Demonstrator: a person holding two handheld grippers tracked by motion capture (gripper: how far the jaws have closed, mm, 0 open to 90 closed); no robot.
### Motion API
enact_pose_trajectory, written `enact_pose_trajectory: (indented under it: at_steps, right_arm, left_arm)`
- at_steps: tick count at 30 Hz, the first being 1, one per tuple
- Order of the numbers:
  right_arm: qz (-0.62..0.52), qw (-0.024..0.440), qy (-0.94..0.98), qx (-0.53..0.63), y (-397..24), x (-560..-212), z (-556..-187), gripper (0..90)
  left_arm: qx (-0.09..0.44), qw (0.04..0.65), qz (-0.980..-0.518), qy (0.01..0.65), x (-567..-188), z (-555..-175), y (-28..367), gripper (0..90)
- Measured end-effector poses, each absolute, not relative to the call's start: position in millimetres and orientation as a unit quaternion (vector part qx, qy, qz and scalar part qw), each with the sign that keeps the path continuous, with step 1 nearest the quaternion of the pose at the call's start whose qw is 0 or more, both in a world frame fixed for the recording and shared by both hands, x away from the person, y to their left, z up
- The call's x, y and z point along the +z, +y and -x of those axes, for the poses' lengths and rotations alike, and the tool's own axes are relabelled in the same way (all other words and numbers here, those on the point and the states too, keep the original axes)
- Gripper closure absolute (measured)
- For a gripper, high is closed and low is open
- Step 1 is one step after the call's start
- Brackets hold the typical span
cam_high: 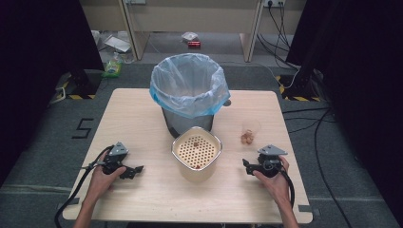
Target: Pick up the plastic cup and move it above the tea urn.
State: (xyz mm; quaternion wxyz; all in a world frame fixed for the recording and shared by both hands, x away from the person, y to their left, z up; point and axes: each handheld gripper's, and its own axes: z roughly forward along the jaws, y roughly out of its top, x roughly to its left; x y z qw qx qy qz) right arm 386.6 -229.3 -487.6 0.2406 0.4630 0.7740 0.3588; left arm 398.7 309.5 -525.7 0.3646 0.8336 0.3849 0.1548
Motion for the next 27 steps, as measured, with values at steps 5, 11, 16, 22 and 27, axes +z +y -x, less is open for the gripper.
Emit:
enact_pose_trajectory:
  at_steps: [5, 11, 16, 22, 27]
  right_arm:
    - [-0.486, 0.260, 0.745, 0.376, -243, -466, -393, 25.7]
    - [-0.514, 0.266, 0.719, 0.385, -260, -449, -414, 33.6]
    - [-0.510, 0.270, 0.720, 0.385, -263, -440, -424, 38.6]
    - [-0.512, 0.267, 0.717, 0.391, -260, -428, -444, 46.0]
    - [-0.519, 0.259, 0.719, 0.383, -260, -426, -463, 52.2]
  left_arm:
    - [0.155, 0.365, -0.834, 0.385, -526, -399, 309, 0.0]
    - [0.155, 0.365, -0.833, 0.385, -526, -399, 309, 0.0]
    - [0.155, 0.365, -0.833, 0.385, -526, -399, 309, 0.0]
    - [0.155, 0.365, -0.834, 0.385, -526, -399, 309, 0.0]
    - [0.155, 0.365, -0.834, 0.385, -526, -399, 309, 0.0]
